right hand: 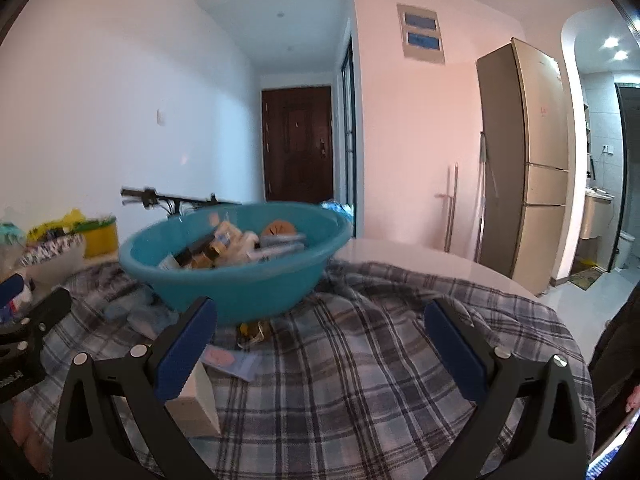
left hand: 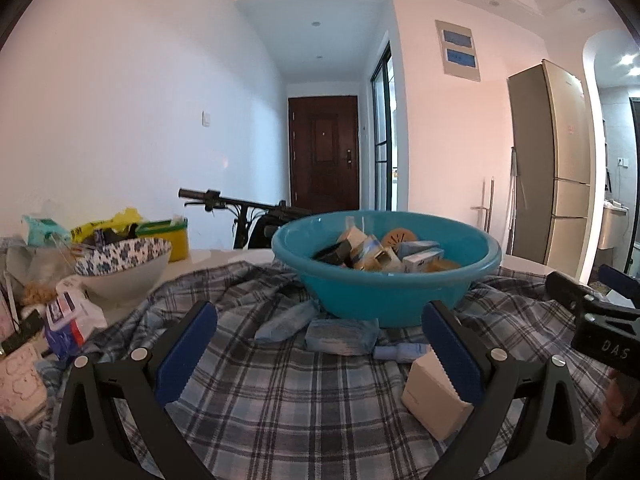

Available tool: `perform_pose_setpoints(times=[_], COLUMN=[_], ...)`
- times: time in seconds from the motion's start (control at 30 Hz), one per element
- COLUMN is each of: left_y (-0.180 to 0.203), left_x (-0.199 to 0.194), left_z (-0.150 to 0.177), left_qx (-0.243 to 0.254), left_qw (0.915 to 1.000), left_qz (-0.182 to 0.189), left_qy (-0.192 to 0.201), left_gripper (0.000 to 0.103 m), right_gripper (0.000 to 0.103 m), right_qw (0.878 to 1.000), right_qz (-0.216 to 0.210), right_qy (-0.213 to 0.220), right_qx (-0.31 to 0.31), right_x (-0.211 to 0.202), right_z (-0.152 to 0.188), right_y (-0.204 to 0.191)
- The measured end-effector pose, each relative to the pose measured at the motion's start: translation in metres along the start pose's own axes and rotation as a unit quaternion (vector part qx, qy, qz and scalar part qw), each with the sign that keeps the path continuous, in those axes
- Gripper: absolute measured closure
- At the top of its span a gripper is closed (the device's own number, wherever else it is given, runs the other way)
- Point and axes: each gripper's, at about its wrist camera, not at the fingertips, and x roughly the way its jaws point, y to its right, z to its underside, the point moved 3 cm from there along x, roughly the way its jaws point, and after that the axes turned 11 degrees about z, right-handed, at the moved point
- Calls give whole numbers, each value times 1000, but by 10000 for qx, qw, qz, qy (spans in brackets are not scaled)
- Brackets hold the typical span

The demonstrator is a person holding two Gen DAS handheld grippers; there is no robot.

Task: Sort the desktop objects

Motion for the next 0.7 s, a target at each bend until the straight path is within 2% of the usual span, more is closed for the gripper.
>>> perform_pose_setpoints(times=[0.2, 0.3, 0.6, 0.7], left_y=[3, -1, -9, -12], left_x=[-1, -6, -7, -8], left_z=[-12, -21, -54, -68], left_qx=[-34, -202, -432, -442], left_qw=[9995, 9992, 9966, 9965], left_qz=[75, 102, 79, 137], left_qy=[-292, -337, -701, -702], left_gripper=[0, 0, 0, 0], right_gripper=[0, 0, 0, 0], right_qw=[9988, 9944, 9908, 9904], right_qz=[-78, 33, -199, -261], right_qy=[-387, -881, -1195, -1174], right_qx=[-274, -579, -611, -687], right_x=[2, 11, 1, -2], right_z=[-11, -14, -45, -60], right_y=[-4, -10, -13, -18])
